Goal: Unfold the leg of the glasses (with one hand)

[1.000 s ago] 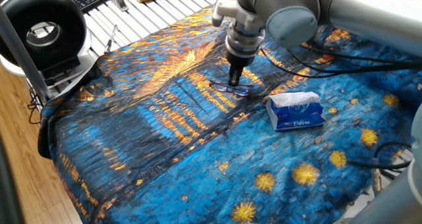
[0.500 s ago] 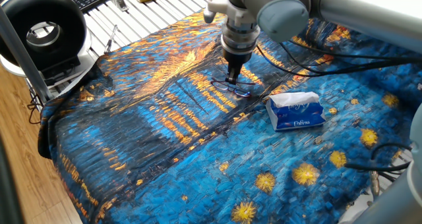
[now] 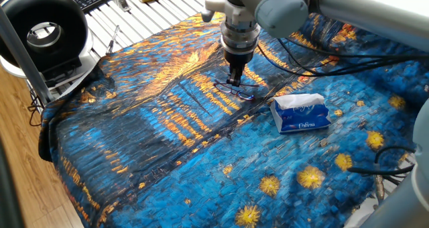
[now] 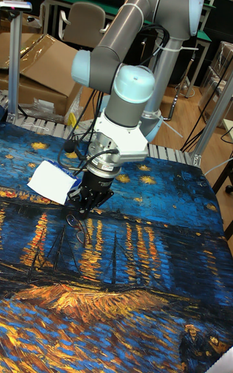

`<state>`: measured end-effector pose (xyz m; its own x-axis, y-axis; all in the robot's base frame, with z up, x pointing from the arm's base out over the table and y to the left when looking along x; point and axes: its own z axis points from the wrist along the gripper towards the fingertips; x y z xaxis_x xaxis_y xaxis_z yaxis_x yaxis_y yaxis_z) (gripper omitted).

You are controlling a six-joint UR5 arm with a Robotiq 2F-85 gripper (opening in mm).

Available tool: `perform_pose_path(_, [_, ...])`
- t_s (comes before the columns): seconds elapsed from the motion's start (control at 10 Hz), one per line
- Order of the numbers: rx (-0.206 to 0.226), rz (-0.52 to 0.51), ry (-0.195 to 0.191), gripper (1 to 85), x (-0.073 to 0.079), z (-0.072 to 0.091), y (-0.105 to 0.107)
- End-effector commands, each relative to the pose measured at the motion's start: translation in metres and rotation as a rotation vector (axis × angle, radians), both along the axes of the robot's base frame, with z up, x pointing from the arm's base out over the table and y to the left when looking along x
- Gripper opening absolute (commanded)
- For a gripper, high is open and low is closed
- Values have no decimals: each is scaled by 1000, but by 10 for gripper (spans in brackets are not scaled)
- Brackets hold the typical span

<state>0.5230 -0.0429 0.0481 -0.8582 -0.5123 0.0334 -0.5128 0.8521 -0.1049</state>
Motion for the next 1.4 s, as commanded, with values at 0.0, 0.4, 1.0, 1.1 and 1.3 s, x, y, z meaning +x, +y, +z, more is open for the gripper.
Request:
perform_pose_path(0.0, [-5, -35, 25, 30, 0, 5, 6])
perform_pose_path(0.4, [-14, -58, 49, 30, -3, 6, 6])
perform_pose_path(1.0, [-7, -68, 76, 23, -7, 6, 12])
perform_pose_path(1.1, [-15, -66, 81, 17, -8, 6, 11])
perform_pose_path(1.3, [-25, -84, 83, 10, -8, 8, 10])
